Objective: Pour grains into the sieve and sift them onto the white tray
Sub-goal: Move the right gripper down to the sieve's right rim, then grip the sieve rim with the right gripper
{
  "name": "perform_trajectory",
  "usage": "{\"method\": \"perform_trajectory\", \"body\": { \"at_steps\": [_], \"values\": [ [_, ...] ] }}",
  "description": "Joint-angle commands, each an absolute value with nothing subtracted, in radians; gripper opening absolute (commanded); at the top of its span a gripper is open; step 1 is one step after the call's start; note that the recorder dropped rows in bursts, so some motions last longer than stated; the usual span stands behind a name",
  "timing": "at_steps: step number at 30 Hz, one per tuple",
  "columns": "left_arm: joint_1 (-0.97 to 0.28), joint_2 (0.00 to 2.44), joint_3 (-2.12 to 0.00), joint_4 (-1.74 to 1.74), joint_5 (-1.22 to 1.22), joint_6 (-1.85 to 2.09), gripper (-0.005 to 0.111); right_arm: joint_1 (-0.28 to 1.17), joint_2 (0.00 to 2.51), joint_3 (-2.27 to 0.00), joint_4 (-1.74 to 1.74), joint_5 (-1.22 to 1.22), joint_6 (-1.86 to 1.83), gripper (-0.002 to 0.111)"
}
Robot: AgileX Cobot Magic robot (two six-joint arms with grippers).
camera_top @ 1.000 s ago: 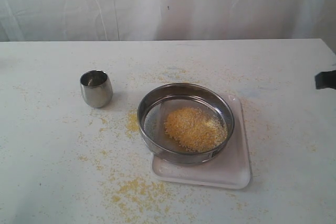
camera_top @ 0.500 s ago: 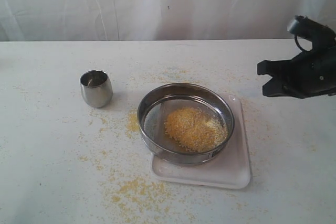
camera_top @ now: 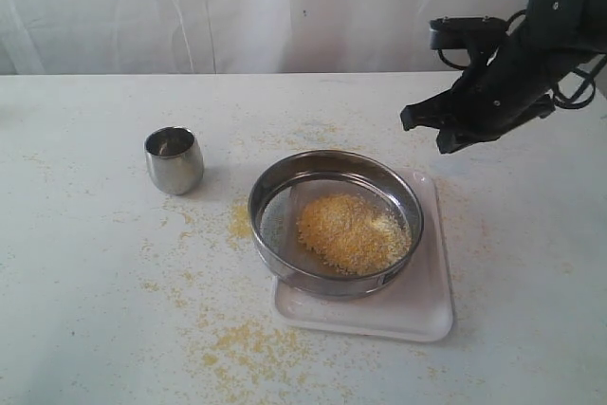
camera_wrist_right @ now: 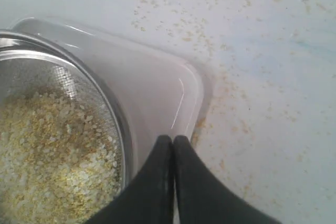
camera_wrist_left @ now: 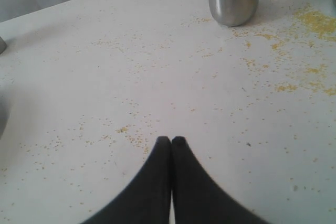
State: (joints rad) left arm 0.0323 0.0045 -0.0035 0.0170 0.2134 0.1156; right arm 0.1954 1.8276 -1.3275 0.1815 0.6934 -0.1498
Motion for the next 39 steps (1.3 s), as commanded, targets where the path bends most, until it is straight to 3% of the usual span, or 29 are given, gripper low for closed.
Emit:
{"method": "perform_trajectory", "body": {
  "at_steps": [1,2,5,6,16,20,24,28,30,39],
  "values": [
    [0.023,0.0,0.0,0.014,0.21,0.115,0.0,0.233,1.848,-1.338,0.168,0.676,-0.156,0.008],
    [0.023,0.0,0.0,0.014,0.21,0.115,0.0,0.242,1.852,-1.338,0.168,0.673,-0.161,0.014],
    [0.023,0.0,0.0,0.014,0.21,0.115,0.0,0.282,1.89,-1.338,0.166,0.665,-0.161,0.044],
    [0.023,0.0,0.0,0.014,0.21,0.115,0.0,0.288,1.903,-1.338,0.166,0.674,-0.161,0.048],
    [0.023,0.0,0.0,0.014,0.21,0.115,0.0,0.298,1.982,-1.338,0.164,0.684,-0.111,0.05],
    [0.023,0.0,0.0,0.014,0.21,0.115,0.0,0.298,2.016,-1.338,0.166,0.708,-0.1,0.047],
    [0.023,0.0,0.0,0.014,0.21,0.115,0.0,0.298,2.016,-1.338,0.164,0.709,-0.1,0.035],
    [0.023,0.0,0.0,0.014,0.21,0.115,0.0,0.298,2.016,-1.338,0.162,0.703,-0.1,0.016],
    [0.023,0.0,0.0,0.014,0.21,0.115,0.0,0.298,2.014,-1.338,0.151,0.699,-0.1,0.001],
    [0.023,0.0,0.0,0.014,0.21,0.115,0.0,0.255,1.977,-1.374,0.084,0.767,-0.107,0.0]
  ]
}}
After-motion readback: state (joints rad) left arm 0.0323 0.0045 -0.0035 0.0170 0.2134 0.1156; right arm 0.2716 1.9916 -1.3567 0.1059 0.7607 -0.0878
